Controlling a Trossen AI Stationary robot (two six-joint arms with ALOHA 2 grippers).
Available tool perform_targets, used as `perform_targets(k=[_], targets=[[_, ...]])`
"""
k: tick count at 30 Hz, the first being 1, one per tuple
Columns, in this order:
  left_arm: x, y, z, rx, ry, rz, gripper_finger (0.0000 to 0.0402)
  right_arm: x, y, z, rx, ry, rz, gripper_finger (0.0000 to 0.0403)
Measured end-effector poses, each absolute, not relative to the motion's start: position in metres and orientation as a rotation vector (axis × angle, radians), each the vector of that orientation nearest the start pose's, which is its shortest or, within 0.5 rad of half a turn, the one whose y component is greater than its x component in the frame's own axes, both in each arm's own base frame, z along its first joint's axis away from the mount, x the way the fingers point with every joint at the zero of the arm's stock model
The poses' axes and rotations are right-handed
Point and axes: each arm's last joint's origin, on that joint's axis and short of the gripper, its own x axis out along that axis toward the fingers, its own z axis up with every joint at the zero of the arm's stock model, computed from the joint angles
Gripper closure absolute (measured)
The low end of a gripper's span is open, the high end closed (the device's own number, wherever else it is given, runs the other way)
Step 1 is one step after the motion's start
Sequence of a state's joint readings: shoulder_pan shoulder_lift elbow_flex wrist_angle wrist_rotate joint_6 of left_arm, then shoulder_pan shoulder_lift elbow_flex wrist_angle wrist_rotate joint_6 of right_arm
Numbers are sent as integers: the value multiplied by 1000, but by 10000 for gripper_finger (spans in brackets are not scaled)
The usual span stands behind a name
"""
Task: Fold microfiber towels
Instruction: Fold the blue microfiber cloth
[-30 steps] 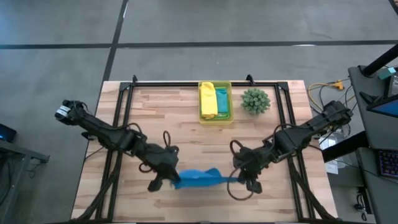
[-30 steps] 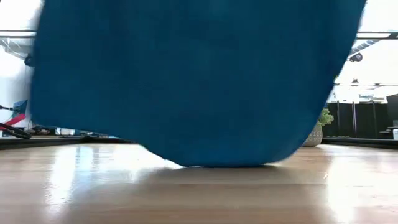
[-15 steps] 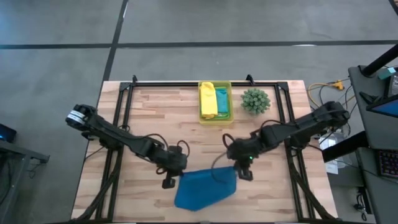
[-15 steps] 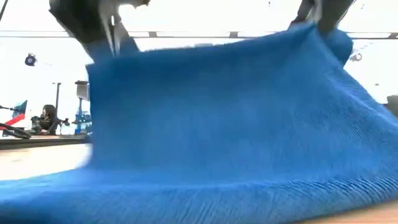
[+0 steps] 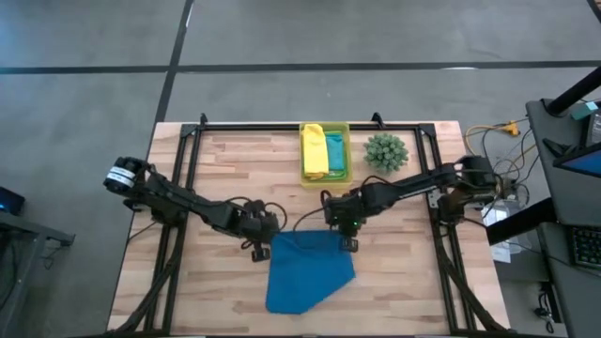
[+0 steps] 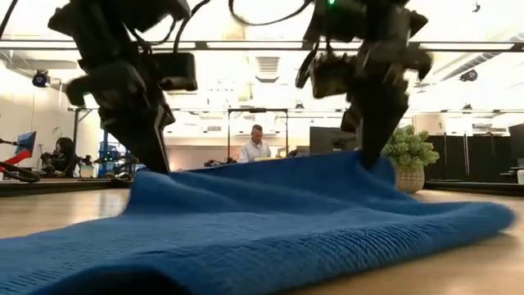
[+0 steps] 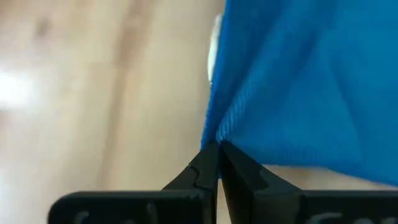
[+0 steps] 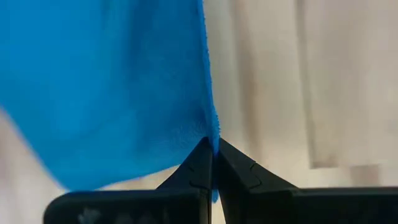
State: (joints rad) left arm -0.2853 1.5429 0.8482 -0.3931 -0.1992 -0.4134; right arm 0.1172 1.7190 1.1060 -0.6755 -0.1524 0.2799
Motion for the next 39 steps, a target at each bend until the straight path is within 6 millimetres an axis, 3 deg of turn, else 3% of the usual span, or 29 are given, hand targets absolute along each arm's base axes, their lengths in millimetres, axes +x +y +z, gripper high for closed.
perform_targets(k=[8, 23, 32, 36, 39], targets=[[272, -45, 159, -88, 1013, 327, 401, 328, 19, 165, 165, 1277, -179, 394], [271, -3, 152, -89, 1039, 429, 394, 333, -11, 164, 223, 1217, -345, 380], [250, 21, 150, -113, 1071, 526, 274, 322, -11, 209, 235, 1033, -350, 296], [239, 25, 157, -135, 1070, 529, 225, 308, 9, 223, 250, 966, -256, 272], [235, 20, 161, -223, 1051, 367, 210, 297, 33, 224, 304, 921, -190, 264]])
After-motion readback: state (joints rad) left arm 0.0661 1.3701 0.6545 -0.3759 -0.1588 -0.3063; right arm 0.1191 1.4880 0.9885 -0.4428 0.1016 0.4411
